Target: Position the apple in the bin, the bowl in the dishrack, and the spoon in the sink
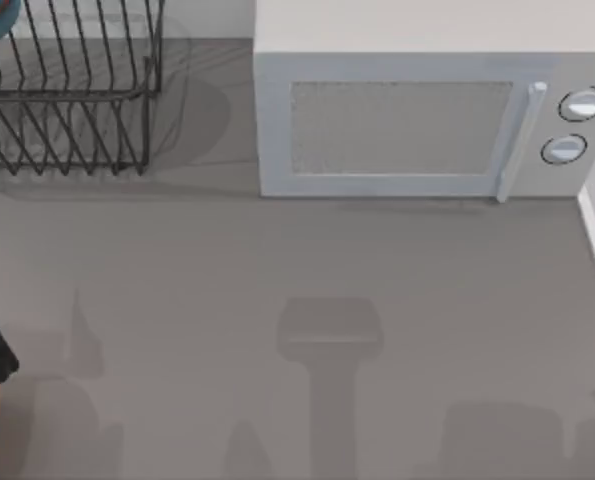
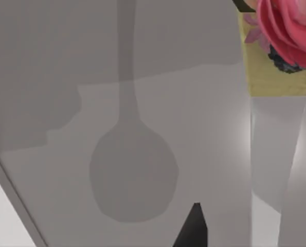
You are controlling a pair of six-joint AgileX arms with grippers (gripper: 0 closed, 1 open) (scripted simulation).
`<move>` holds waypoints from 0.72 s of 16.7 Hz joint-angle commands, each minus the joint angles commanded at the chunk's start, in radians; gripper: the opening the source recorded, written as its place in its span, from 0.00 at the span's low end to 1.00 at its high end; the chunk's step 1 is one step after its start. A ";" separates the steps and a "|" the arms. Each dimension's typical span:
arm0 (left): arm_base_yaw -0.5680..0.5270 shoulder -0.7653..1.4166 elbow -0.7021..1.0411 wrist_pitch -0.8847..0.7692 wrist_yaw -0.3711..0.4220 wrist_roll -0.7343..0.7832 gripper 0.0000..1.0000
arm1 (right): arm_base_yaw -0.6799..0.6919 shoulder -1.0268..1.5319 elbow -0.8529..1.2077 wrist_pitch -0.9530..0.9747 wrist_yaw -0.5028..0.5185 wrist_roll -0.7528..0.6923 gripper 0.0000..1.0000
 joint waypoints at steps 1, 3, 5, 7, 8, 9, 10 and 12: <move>0.000 0.000 0.000 0.000 0.000 0.000 1.00 | 0.000 0.000 0.000 0.000 0.000 0.000 0.00; 0.000 0.000 0.000 0.000 0.000 0.000 1.00 | 0.002 0.029 0.032 -0.012 0.000 -0.001 0.00; 0.000 0.000 0.000 0.000 0.000 0.000 1.00 | 0.007 0.096 0.106 -0.041 0.001 -0.003 0.00; 0.000 0.000 0.000 0.000 0.000 0.000 1.00 | 0.015 0.196 0.222 -0.081 0.002 -0.004 0.00; 0.000 0.000 0.000 0.000 0.000 0.000 1.00 | 0.021 0.257 0.295 -0.105 0.003 -0.004 0.00; 0.000 0.000 0.000 0.000 0.000 0.000 1.00 | 0.026 0.324 0.379 -0.131 0.004 -0.002 0.00; 0.000 0.000 0.000 0.000 0.000 0.000 1.00 | 0.033 0.396 0.473 -0.159 0.004 0.000 0.00; 0.000 0.000 0.000 0.000 0.000 0.000 1.00 | 0.047 0.547 0.688 -0.216 0.006 0.010 0.00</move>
